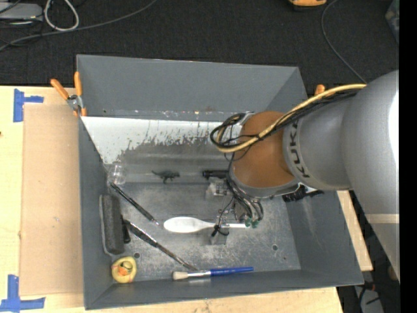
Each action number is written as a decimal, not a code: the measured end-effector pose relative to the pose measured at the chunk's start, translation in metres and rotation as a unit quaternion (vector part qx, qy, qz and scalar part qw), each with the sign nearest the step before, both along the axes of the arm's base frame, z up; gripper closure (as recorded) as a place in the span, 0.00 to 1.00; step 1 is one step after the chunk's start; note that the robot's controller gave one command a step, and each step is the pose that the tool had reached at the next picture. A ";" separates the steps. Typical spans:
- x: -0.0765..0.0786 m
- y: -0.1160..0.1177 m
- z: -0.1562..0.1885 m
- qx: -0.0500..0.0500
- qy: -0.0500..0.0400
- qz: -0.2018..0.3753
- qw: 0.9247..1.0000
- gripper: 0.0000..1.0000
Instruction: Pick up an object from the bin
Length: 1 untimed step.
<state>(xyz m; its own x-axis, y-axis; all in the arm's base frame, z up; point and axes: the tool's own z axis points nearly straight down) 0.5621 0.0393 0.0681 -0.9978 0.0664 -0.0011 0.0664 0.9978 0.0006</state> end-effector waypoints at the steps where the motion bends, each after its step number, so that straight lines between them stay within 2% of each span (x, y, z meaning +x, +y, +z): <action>1: -0.007 0.045 0.002 0.002 0.002 0.104 0.995 1.00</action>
Offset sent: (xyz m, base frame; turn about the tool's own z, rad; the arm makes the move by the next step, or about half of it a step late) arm 0.0000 0.0000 0.0000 0.0000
